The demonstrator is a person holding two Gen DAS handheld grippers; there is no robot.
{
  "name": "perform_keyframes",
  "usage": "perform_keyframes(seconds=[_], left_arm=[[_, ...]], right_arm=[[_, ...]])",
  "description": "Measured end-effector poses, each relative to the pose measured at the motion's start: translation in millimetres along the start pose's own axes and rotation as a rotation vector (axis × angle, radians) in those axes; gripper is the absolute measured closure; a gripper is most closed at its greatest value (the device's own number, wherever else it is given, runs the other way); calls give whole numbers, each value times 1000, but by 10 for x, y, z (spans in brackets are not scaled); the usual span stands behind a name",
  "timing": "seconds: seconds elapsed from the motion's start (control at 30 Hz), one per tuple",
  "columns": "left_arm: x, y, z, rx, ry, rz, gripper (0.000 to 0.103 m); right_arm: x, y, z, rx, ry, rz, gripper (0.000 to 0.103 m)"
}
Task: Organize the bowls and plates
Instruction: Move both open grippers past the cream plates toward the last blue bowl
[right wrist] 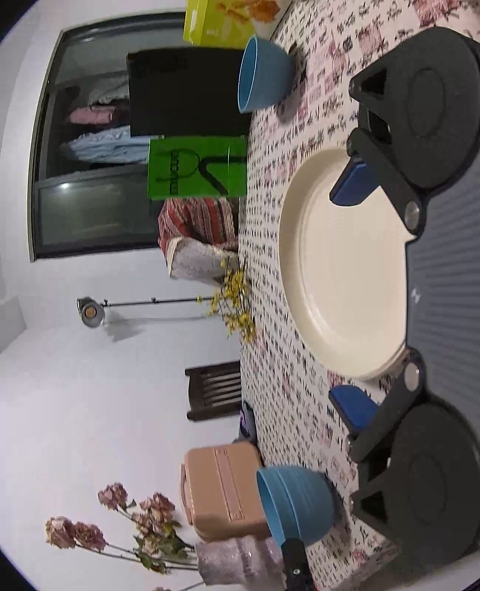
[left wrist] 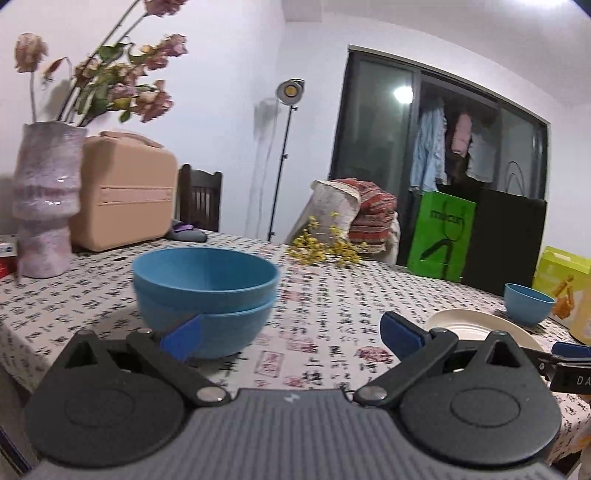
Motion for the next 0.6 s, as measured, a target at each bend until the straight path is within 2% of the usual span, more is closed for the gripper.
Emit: perform_keyframes(seconds=[0.6], left_arm=[[420,-446,-92,29,57,-143,0]], right_arm=[[-75,-503,-82,38,21,-147,0]])
Point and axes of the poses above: each gripper's, at about its wrist camera, not at the fingertips, and x roughly the way its jaws point, y to its left, z to its top, the point moved 6 cm from there along x, roughly the way its jaws point, and after that the axes turned 10 degrees about -x, right-handed, at the moved point
